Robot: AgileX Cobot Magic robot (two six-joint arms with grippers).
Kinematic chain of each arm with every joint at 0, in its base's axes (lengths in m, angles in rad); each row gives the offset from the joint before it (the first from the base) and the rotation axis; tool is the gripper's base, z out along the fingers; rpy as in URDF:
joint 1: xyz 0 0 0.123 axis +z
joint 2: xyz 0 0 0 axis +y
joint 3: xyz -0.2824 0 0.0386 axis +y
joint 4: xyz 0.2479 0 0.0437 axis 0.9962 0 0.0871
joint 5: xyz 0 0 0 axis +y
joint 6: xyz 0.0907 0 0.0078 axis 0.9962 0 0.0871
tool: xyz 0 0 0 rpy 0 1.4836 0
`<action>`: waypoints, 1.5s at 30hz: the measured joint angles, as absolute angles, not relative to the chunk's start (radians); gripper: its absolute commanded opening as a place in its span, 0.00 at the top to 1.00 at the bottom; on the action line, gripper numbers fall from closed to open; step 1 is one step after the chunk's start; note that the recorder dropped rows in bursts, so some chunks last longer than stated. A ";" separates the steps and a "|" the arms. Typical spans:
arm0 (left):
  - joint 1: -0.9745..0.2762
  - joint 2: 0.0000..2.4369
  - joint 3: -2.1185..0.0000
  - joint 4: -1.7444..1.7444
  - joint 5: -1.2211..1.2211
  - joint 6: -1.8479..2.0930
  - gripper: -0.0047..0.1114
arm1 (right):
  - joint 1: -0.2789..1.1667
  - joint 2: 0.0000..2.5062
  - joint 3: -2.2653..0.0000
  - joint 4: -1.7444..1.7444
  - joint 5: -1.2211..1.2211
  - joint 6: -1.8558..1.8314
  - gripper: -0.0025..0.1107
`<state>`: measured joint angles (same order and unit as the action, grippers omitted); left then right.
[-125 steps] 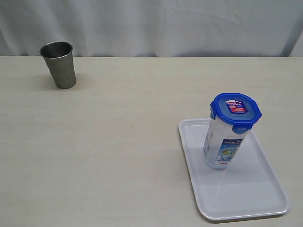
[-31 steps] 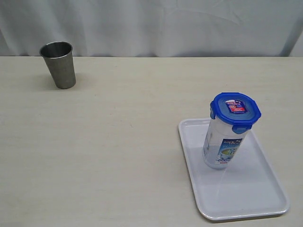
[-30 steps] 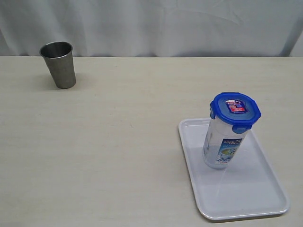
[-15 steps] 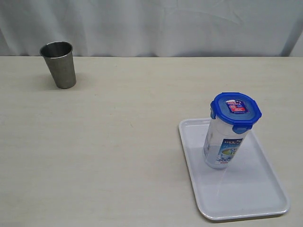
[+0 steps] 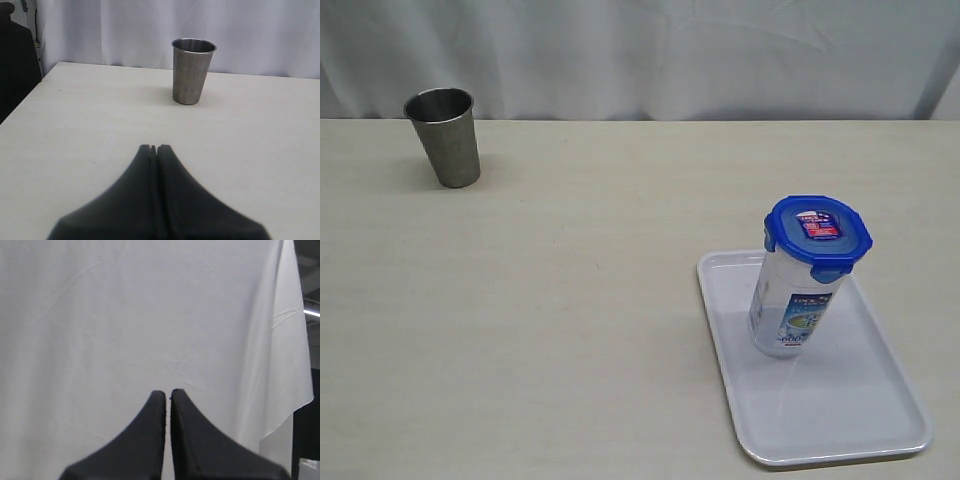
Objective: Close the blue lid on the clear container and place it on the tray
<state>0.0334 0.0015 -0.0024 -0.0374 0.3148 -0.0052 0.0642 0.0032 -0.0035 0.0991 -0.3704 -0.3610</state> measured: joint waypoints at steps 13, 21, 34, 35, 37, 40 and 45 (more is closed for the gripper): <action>0.033 0.002 -0.002 -0.037 0.315 -0.005 0.96 | 0.064 0.003 -0.004 -0.091 0.013 -0.057 0.94; 0.033 0.002 -0.002 -0.037 0.315 -0.005 0.96 | 0.064 0.003 -0.004 0.007 0.161 -0.062 0.94; 0.033 0.002 -0.002 -0.037 0.315 -0.005 0.96 | 0.064 0.011 -0.004 0.099 0.314 -0.060 0.94; 0.033 0.002 -0.002 -0.037 0.315 -0.005 0.96 | 0.064 0.018 -0.004 0.085 0.314 -0.060 0.94; 0.033 0.002 -0.002 -0.037 0.315 -0.005 0.96 | 0.064 0.022 -0.004 0.058 0.314 -0.060 0.94; 0.033 0.002 -0.002 -0.037 0.315 -0.005 0.96 | 0.064 0.022 -0.004 0.041 0.314 -0.069 0.94; 0.033 0.002 -0.002 -0.037 0.315 -0.005 0.96 | 0.064 0.022 -0.004 0.043 0.314 -0.107 0.94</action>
<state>0.0334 0.0015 -0.0024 -0.0374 0.3148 -0.0052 0.0636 0.0218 -0.0035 0.0429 0.3145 -0.1067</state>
